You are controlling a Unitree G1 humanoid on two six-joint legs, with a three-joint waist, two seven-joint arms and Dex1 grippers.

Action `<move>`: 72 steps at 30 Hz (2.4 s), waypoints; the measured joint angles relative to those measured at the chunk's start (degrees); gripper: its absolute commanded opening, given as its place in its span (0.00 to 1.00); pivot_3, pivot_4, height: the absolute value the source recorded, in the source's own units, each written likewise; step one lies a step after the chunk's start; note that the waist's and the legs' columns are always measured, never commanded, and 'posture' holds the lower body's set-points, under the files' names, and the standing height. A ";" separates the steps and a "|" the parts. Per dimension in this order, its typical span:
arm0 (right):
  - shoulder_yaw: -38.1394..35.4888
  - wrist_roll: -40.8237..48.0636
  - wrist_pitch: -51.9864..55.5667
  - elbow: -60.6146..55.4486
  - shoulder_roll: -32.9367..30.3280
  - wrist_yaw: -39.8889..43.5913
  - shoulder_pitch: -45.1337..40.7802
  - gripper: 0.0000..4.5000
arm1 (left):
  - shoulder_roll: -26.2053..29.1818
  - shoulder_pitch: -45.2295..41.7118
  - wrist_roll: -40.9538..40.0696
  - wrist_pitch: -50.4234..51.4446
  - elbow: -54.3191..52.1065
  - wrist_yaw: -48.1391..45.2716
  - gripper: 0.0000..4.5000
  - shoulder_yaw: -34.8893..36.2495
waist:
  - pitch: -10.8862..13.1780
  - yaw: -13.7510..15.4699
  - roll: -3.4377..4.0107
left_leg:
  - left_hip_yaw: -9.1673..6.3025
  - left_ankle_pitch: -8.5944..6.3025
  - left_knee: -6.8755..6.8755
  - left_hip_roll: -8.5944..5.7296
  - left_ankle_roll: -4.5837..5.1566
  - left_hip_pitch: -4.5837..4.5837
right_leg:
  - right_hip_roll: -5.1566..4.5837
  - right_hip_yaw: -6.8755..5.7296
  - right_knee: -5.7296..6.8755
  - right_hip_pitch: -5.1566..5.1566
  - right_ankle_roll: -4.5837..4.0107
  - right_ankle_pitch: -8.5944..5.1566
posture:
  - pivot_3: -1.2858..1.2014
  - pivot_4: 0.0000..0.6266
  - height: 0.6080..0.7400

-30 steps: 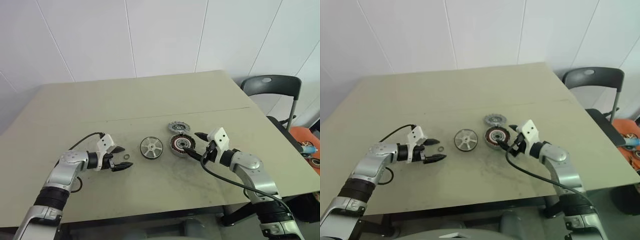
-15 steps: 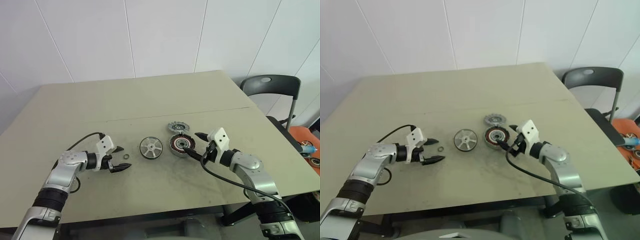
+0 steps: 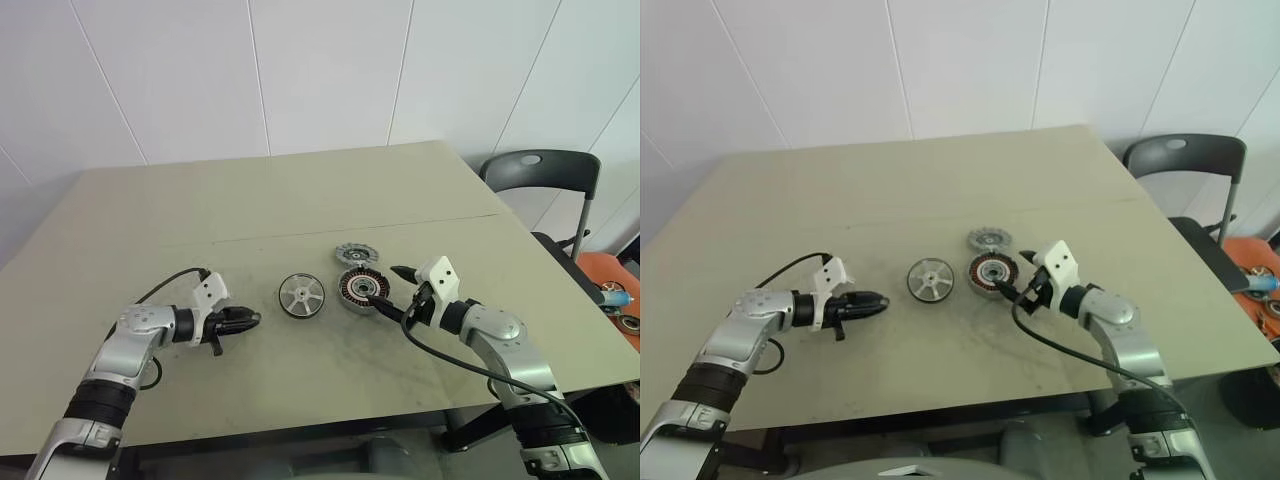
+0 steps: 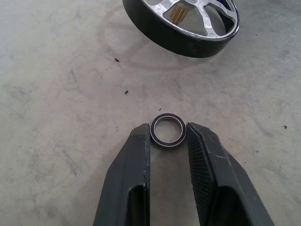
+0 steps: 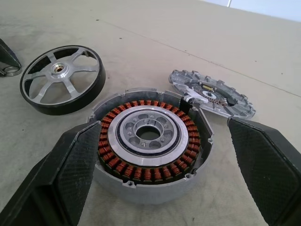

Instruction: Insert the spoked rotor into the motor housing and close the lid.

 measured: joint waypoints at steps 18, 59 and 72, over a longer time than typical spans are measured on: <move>-2.13 1.32 1.16 -1.12 -2.48 1.05 2.72 1.00 | -0.58 -19.86 -14.47 13.59 -4.47 0.85 0.17 11.07 | 0.13 -0.53 -0.21 | 0.05 0.06 0.04 0.03 -0.48 -0.23 | 0.02 0.06 -0.05 -0.58 -0.22 0.15 | 0.52 0.00 1.00; -4.93 4.85 7.18 -8.31 -5.36 1.67 5.66 1.00 | -25.01 -27.86 4.71 -17.33 24.32 0.60 0.17 -9.41 | 0.41 0.17 -0.07 | 0.30 -0.08 0.12 0.09 -0.26 -0.17 | 0.05 0.03 -1.24 0.12 0.09 0.63 | 0.52 0.00 1.00; -5.10 5.14 7.36 -8.41 -5.75 0.80 5.87 1.00 | -31.01 -31.77 9.44 -23.30 36.08 2.95 0.17 -10.48 | 0.40 0.17 -0.08 | 0.31 -0.09 0.15 0.09 -0.23 -0.12 | 0.05 0.03 -1.24 0.28 0.10 0.63 | 0.52 0.00 1.00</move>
